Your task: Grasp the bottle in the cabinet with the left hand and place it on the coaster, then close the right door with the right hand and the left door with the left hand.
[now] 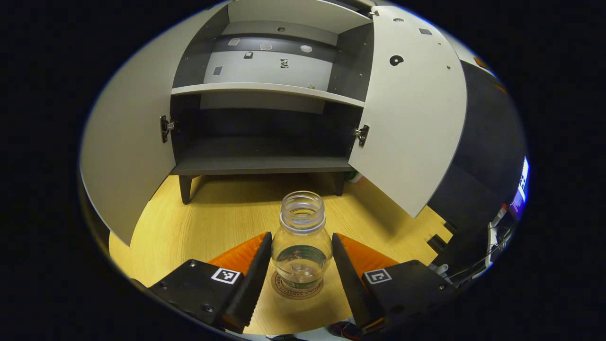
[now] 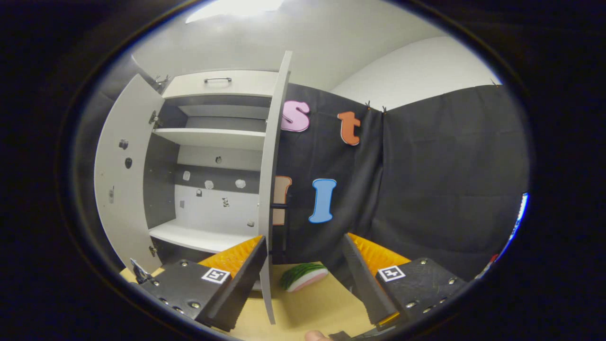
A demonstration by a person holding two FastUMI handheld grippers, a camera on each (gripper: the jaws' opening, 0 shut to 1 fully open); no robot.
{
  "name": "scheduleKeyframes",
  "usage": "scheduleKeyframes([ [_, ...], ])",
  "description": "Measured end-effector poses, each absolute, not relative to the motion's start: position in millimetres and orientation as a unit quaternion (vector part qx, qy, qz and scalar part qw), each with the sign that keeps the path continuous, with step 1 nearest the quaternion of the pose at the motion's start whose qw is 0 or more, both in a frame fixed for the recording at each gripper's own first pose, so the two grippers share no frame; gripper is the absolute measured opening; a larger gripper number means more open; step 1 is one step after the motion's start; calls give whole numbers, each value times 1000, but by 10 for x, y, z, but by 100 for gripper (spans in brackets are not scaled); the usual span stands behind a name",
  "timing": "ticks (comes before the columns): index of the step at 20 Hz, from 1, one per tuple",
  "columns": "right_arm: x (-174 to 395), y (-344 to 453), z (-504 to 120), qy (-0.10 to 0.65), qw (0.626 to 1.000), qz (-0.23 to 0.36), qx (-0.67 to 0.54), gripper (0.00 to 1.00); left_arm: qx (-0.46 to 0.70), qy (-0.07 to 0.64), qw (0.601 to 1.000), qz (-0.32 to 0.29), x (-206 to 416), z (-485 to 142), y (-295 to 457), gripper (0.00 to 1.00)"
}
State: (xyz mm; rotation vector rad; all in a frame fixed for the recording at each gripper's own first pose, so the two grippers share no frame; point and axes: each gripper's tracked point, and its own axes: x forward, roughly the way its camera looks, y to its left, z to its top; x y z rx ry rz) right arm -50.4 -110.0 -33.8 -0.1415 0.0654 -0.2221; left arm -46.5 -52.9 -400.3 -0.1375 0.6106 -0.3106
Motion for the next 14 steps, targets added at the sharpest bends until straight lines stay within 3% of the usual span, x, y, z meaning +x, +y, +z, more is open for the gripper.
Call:
scheduleKeyframes([
  [5, -498, -1094, -345, 33, 991, -108, -71, 98, -75, 305, 937, -154, -505, -3995, -575, 82],
  [6, -504, -1111, -351, 32, 991, -109, -70, 98, -79, 303, 937, -156, -502, -3970, -587, 89],
  [7, -506, -1117, -352, 33, 991, -110, -69, 98, -80, 300, 938, -156, -504, -3948, -601, 84],
  [14, -523, -1197, -414, 39, 991, -116, -61, 97, -76, 274, 945, -164, -454, -3621, -658, 86],
])
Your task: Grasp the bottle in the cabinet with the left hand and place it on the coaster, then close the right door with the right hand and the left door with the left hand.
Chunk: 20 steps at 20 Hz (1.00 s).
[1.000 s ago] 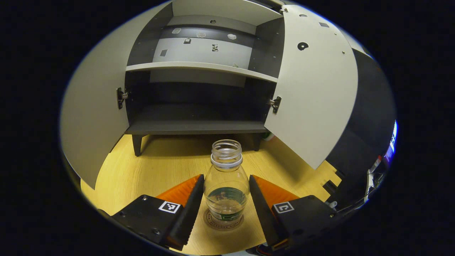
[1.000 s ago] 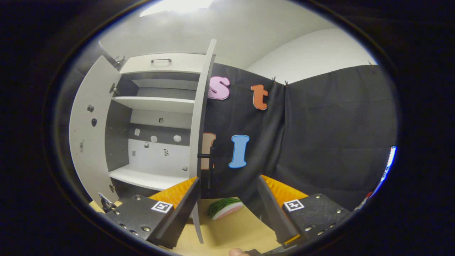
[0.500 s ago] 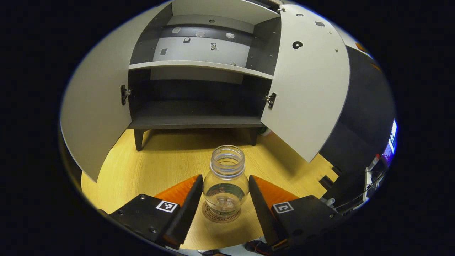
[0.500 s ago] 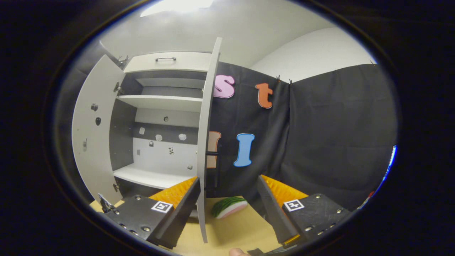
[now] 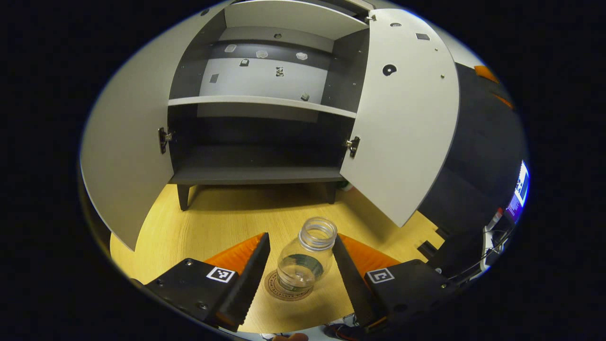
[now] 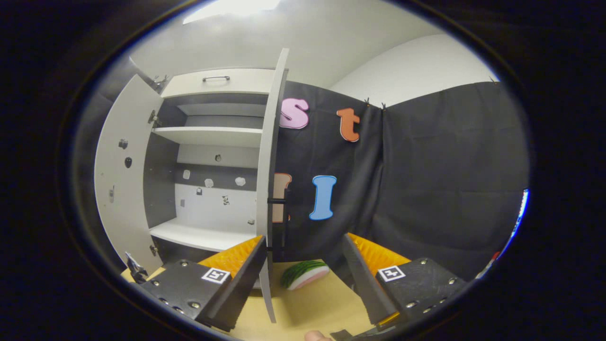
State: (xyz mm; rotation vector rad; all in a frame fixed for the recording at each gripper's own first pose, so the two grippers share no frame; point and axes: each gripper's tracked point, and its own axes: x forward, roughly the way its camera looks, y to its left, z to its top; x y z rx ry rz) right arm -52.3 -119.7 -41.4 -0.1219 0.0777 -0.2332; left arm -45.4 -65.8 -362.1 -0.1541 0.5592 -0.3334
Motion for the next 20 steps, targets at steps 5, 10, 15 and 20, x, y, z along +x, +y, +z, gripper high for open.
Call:
scheduleKeyframes([
  [5, -482, -1231, -416, 39, 991, -117, -55, 98, -73, 229, 955, -171, -378, -3077, -707, 86],
  [10, -325, -1274, -385, 32, 992, -109, -57, 97, -71, 173, 970, -155, -239, -2306, -652, 85],
  [15, -86, -1316, -309, 22, 994, -95, -47, 98, -63, 111, 983, -129, -161, -1433, -543, 81],
  [20, 125, -1327, -232, 11, 996, -81, -36, 98, -68, 75, 991, -85, -186, -750, -328, 81],
])
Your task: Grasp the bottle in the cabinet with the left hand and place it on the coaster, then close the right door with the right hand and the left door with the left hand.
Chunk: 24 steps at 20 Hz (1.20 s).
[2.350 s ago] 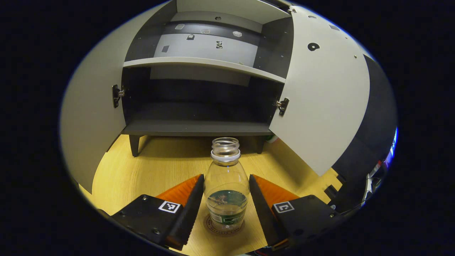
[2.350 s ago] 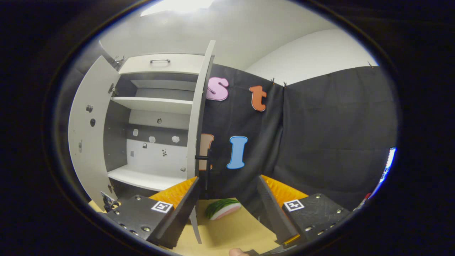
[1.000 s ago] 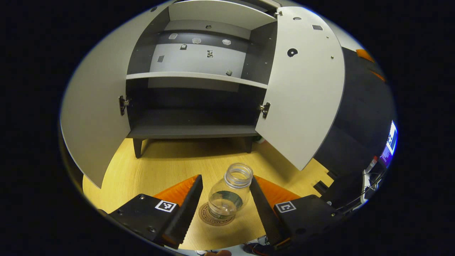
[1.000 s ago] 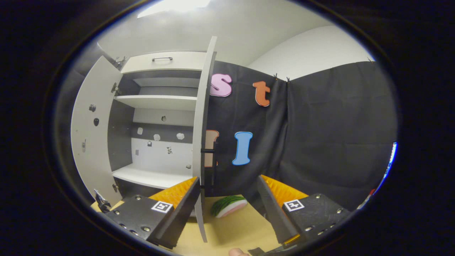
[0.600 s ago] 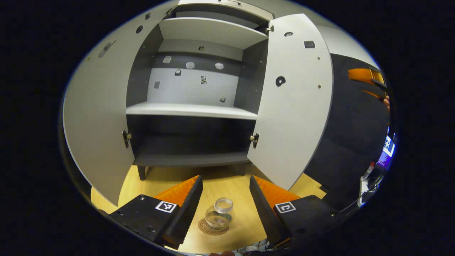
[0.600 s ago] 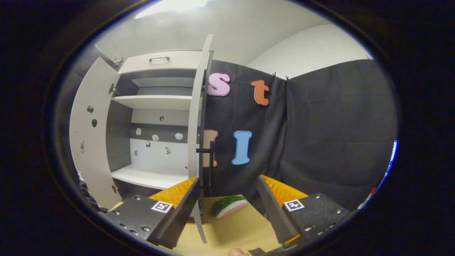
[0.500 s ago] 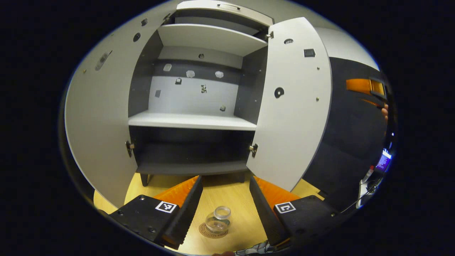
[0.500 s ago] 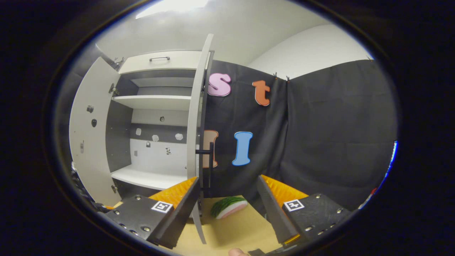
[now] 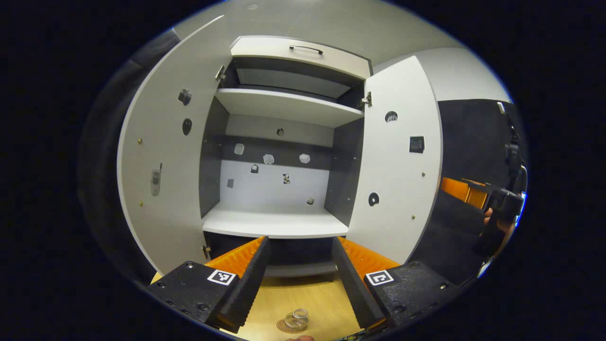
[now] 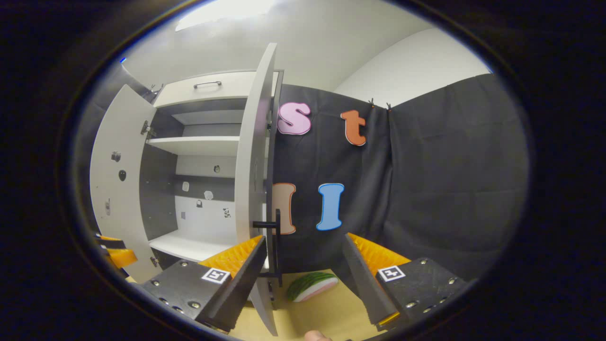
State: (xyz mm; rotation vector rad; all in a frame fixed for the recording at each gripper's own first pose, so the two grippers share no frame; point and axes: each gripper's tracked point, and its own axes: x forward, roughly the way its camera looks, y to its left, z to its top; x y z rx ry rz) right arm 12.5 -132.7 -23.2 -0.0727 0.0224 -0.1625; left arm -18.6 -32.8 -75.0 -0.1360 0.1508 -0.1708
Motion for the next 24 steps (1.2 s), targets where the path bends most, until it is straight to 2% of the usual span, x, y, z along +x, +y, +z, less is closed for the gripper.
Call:
scheduleKeyframes([
  [1, 157, -1326, -227, 11, 996, -76, -34, 98, -69, 69, 992, -76, -202, -648, -272, 84],
  [3, 197, -1251, -219, 11, 998, -57, -21, 98, -73, 54, 994, -60, -243, -475, -151, 84],
  [4, 218, -1238, -217, 11, 999, -51, -15, 98, -72, 46, 995, -50, -262, -414, -68, 81],
  [5, 242, -1242, -195, 7, 999, -47, -12, 96, -70, 41, 996, -39, -293, -376, 22, 84],
  [7, 298, -1172, -128, 2, 1000, -20, -14, 93, -63, 39, 997, -17, -386, -349, 189, 84],
  [8, 319, -1124, -135, 7, 1000, -4, -17, 98, -62, 39, 997, -9, -431, -341, 252, 84],
  [10, 342, -1033, -132, 11, 999, 25, -24, 92, -66, 38, 997, 6, -505, -331, 344, 84],
  [12, 376, -904, -138, 14, 998, 52, -25, 92, -75, 34, 996, 17, -556, -316, 392, 84],
  [13, 400, -826, -138, 17, 997, 67, -20, 92, -80, 33, 996, 21, -567, -326, 405, 81],
  [14, 415, -728, -164, 21, 996, 81, -15, 95, -86, 33, 995, 23, -573, -331, 413, 84],
  [15, 436, -635, -182, 23, 995, 95, -10, 98, -90, 34, 995, 24, -575, -348, 416, 81],
  [16, 455, -548, -195, 26, 994, 107, -6, 93, -92, 35, 995, 27, -588, -358, 439, 81],
  [17, 478, -471, -207, 27, 993, 116, -5, 93, -92, 36, 995, 30, -612, -367, 462, 84],
  [20, 572, -305, -236, 30, 992, 122, -21, 92, -87, 33, 995, 46, -703, -362, 585, 84],
  [21, 593, -233, -250, 29, 991, 128, -24, 95, -86, 33, 994, 52, -741, -360, 629, 84],
  [22, 607, -176, -268, 31, 990, 134, -22, 95, -86, 33, 994, 57, -778, -360, 672, 81],
  [24, 686, -85, -310, 39, 988, 145, -19, 93, -86, 34, 993, 69, -842, -372, 760, 84],
])
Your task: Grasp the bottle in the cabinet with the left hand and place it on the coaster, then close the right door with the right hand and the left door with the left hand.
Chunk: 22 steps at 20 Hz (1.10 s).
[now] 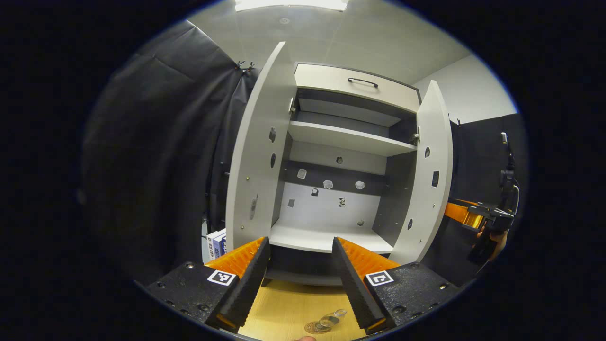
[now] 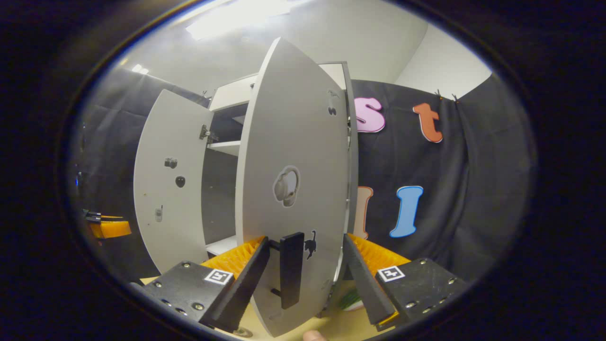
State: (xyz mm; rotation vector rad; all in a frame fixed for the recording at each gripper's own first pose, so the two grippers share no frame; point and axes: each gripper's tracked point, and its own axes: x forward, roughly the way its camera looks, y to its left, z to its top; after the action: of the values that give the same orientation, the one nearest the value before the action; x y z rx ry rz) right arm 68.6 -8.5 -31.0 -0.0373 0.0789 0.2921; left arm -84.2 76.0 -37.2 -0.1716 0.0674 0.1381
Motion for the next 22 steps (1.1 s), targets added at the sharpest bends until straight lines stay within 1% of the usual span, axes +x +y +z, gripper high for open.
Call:
scheduleKeyframes([
  [6, 835, 237, -360, 43, 986, 158, -37, 95, -89, 33, 991, 92, -914, -405, 928, 84],
  [7, 858, 284, -371, 43, 985, 159, -40, 96, -89, 34, 991, 95, -932, -411, 951, 81],
  [8, 887, 321, -387, 42, 985, 159, -44, 96, -89, 34, 991, 98, -931, -413, 972, 84],
  [12, 1042, 496, -406, 38, 985, 161, -54, 98, -89, 35, 989, 111, -978, -441, 1066, 84],
  [17, 1216, 674, -515, 54, 985, 166, -18, 98, -85, 34, 987, 133, -1095, -425, 1243, 84],
  [18, 1262, 749, -535, 57, 984, 166, -11, 98, -84, 34, 986, 138, -1121, -429, 1288, 81],
  [19, 1293, 800, -538, 58, 985, 165, -6, 98, -82, 33, 986, 142, -1103, -434, 1318, 81],
  [20, 1324, 837, -545, 57, 985, 163, -5, 98, -81, 32, 985, 147, -1115, -429, 1346, 85],
  [22, 1359, 882, -548, 53, 986, 159, -5, 98, -81, 31, 984, 155, -1135, -420, 1400, 85],
])
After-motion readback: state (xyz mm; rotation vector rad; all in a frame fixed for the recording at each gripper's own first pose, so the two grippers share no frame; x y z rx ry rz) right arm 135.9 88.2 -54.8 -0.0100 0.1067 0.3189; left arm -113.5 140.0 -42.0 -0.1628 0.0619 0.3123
